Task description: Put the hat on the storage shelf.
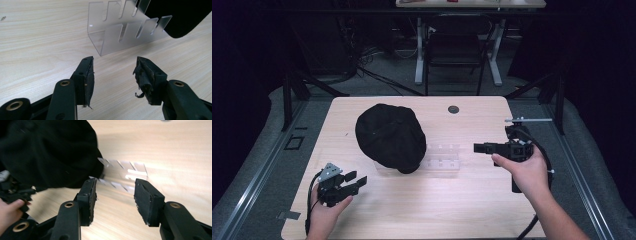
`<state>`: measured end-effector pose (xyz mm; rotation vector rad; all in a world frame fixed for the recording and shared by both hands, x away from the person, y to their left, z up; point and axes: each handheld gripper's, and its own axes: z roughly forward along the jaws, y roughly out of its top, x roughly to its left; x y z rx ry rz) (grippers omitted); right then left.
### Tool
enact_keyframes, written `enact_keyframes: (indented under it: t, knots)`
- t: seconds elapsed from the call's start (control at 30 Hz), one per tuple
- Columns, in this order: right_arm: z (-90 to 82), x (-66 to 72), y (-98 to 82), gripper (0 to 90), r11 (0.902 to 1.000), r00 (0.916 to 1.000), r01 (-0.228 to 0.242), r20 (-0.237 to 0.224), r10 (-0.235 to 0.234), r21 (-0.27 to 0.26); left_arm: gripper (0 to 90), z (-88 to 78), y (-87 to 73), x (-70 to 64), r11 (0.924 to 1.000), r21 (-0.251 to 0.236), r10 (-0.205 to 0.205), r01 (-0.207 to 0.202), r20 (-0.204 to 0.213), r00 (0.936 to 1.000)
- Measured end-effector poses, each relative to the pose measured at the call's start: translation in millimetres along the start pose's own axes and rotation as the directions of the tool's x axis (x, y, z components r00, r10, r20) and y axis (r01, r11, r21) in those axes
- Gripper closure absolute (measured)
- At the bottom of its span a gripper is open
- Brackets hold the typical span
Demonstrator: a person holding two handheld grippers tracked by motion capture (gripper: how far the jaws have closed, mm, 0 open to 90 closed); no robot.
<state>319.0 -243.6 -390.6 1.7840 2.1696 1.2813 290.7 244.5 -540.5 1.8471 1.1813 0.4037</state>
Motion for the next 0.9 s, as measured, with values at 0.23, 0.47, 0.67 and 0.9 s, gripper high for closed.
enact_keyframes:
  t: [0.23, 0.47, 0.67, 0.9]
  knots:
    - [16.8, -21.8, -32.2, 51.3, 0.9998, 0.9993, -0.02, 0.03, 0.02, 0.001, 49.3, 2.7, -2.1, -2.0, 1.0, 0.007, 0.004, -0.004, -0.001, 1.0]
    - [23.6, -33.3, -58.8, 50.4, 0.9994, 0.9967, 0.007, 0.081, -0.005, -0.033, 48.8, 5.2, -3.8, -4.8, 0.9998, 0.012, 0.015, -0.015, -0.001, 0.9999]
    - [33.3, -47.0, -82.3, 50.2, 0.9969, 0.9961, -0.007, 0.087, 0.013, -0.078, 45.9, 7.2, -4.5, -8.8, 0.9992, 0.01, 0.038, -0.038, -0.007, 0.9992]
    - [45.1, -59.8, -103.9, 50.1, 0.9929, 0.9959, -0.024, 0.084, 0.034, -0.117, 48.0, 10.6, -5.1, -13.1, 0.9984, 0.013, 0.055, -0.056, 0.018, 0.9983]
